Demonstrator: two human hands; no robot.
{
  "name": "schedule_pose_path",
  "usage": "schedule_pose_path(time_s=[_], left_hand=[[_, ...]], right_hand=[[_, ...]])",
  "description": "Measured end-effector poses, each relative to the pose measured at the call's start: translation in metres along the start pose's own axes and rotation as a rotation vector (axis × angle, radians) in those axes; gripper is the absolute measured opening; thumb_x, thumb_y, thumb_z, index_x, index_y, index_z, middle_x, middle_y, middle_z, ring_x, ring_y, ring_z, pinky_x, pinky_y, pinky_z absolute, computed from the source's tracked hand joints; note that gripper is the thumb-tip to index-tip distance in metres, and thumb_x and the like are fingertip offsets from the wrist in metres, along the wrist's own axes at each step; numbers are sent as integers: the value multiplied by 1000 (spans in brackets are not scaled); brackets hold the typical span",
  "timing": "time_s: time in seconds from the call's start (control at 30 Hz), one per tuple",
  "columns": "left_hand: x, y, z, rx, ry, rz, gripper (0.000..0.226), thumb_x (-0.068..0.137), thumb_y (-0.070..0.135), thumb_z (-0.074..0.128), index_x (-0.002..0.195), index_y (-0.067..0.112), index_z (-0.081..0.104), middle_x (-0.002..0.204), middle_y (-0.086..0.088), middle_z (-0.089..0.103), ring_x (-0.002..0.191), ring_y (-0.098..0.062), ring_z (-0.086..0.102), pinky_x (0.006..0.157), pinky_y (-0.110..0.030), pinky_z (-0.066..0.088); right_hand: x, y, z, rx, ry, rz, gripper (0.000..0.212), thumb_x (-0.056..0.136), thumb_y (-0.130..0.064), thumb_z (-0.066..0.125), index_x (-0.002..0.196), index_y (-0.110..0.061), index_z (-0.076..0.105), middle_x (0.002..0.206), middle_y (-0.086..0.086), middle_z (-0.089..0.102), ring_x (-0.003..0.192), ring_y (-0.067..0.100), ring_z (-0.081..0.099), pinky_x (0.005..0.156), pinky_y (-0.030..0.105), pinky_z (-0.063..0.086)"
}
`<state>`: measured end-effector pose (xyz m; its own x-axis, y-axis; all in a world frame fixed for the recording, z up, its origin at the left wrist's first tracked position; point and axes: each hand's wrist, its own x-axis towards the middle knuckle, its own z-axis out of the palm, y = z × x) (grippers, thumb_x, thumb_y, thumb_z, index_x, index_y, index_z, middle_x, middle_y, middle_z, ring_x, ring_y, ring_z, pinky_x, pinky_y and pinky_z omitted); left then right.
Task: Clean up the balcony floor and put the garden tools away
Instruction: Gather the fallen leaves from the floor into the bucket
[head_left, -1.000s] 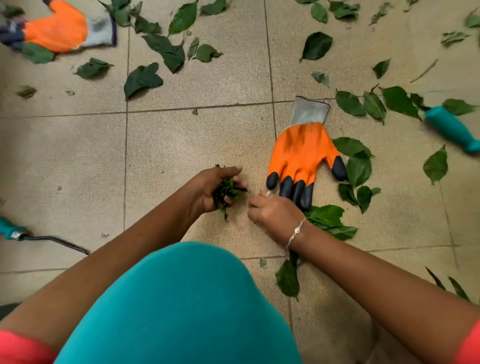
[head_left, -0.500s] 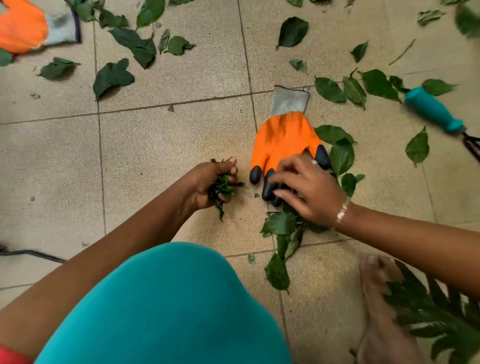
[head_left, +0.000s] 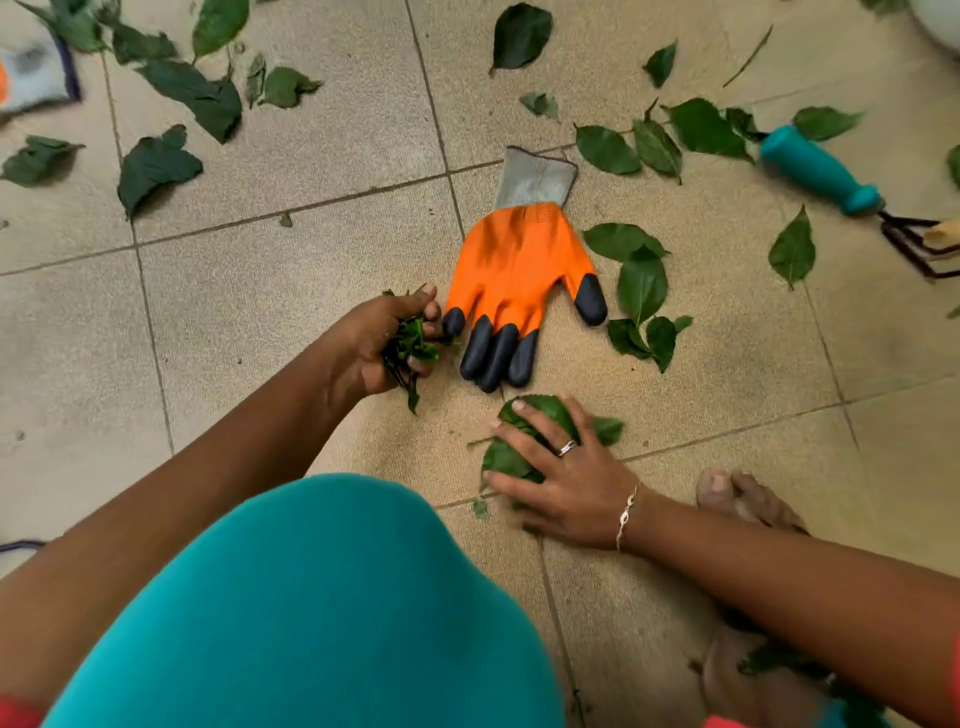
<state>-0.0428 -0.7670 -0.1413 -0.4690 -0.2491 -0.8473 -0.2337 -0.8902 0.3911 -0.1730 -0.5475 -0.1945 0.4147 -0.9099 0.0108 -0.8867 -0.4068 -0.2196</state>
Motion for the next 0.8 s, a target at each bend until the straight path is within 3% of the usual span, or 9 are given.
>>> schedule_pose_path(time_s=[0.1,0.2,0.3,0.37,0.43,0.57,0.63,0.73,0.8], left_hand=[[-6,16,8,15,20,7,39,102,30,34,66,15,41,49,3,42,38,-6,36,33,-12,29],[-17,40,20,77,74,22,40,100,31,38,63,16,41,49,3,42,42,-8,38,34,-12,30],[-37,67,39,85,103,50,41,98,32,44,60,16,41,49,2,41,41,-9,38,33,-13,29],[-52,77,57,72,107,70,41,97,33,46,60,16,41,48,1,41,38,-9,38,33,-12,30],[-66,80,80,38,113,84,40,97,32,46,61,16,40,46,1,41,34,-11,40,34,-11,32],[-81,69,132,-193,64,92,41,99,28,40,60,15,38,45,-6,48,28,-15,43,34,-9,34],[-82,60,153,-327,-6,78,43,100,30,36,63,12,49,55,-10,57,38,-18,53,38,-15,41],[-74,54,165,-507,-49,89,41,101,29,34,81,8,62,67,-12,67,64,-23,63,64,-31,51],[-68,56,167,-554,-47,97,40,101,26,31,84,7,62,76,-13,66,73,-25,62,69,-34,49]], right_hand=[[15,26,-6,45,68,-98,17,84,-19,46,100,-15,46,105,7,60,95,23,51,71,35,48],[39,48,-28,199,-9,-6,18,75,-6,41,90,-10,49,78,7,61,67,23,58,50,29,51],[53,64,-77,547,44,239,21,70,10,49,82,-4,60,79,3,59,72,20,61,61,33,52],[60,75,-123,780,75,373,15,77,6,49,85,-2,59,79,-10,55,75,-5,57,71,15,46],[73,78,-173,979,163,454,9,82,1,52,87,-6,55,78,-11,53,72,-14,54,71,6,39],[103,81,-235,1477,632,626,28,90,9,45,76,-14,49,60,-7,53,47,-6,49,49,10,41],[119,79,-245,1715,788,692,28,92,8,41,78,-14,50,59,-1,49,40,1,44,36,14,34],[130,73,-233,1624,835,748,32,91,10,41,76,-13,57,68,2,53,50,4,50,45,14,41],[127,72,-220,1378,777,712,36,90,11,42,73,-17,57,75,-4,59,67,-1,57,67,9,46]])
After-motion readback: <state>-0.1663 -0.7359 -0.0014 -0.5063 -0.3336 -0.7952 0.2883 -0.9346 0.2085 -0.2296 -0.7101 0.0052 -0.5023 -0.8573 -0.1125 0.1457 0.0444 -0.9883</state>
